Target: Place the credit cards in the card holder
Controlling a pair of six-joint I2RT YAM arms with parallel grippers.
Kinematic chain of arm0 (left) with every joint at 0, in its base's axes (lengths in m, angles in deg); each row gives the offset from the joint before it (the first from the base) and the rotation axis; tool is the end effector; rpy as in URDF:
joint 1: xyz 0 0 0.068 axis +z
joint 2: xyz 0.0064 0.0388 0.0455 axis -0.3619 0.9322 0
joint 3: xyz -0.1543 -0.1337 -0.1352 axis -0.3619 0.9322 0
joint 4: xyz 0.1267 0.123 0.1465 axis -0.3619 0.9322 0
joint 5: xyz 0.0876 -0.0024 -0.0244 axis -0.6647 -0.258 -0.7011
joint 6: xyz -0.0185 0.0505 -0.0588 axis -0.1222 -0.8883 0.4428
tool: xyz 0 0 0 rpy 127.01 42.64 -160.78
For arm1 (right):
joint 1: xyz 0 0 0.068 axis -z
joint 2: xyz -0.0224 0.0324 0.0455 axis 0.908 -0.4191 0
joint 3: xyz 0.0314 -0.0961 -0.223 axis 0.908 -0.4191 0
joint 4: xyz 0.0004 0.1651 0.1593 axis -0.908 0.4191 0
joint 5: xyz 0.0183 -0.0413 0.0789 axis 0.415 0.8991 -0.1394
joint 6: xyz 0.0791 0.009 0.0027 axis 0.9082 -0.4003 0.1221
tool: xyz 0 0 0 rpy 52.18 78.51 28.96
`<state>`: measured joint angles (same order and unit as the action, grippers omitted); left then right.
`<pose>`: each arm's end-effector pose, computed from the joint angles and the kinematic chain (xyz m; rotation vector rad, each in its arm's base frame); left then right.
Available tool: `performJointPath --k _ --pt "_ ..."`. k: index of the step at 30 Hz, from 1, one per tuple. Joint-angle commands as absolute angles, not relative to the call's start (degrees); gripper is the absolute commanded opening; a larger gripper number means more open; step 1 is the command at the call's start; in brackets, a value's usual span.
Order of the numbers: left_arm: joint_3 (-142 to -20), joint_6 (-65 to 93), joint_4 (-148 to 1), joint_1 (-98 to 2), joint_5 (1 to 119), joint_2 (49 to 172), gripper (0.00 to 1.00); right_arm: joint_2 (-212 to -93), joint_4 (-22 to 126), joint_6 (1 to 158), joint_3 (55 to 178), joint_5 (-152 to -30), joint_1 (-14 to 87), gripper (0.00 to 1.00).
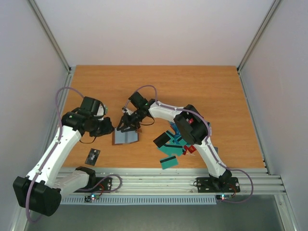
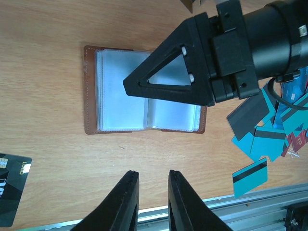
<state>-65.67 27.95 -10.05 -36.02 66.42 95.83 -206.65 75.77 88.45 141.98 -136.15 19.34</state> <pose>0.1669 -0.0624 0.2356 -0.1832 2.7747 -0.5465 0.2770 0.3647 0.1141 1.0664 -2.4909 -1.5431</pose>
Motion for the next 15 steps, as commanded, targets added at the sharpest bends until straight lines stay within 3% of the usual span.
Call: performJointPath --k 1,8,15 --pt "-64.77 28.90 -9.91 -35.79 67.79 94.35 0.20 -206.19 78.45 87.11 144.83 -137.59 18.91 0.33" --pt "-64.91 29.51 -11.48 -35.74 69.54 94.44 0.21 -202.64 84.06 83.61 147.39 -135.36 18.99 0.33" --pt "-64.25 28.71 -13.14 -36.08 73.56 94.21 0.28 -192.88 89.39 78.90 143.45 -128.85 20.20 0.33"
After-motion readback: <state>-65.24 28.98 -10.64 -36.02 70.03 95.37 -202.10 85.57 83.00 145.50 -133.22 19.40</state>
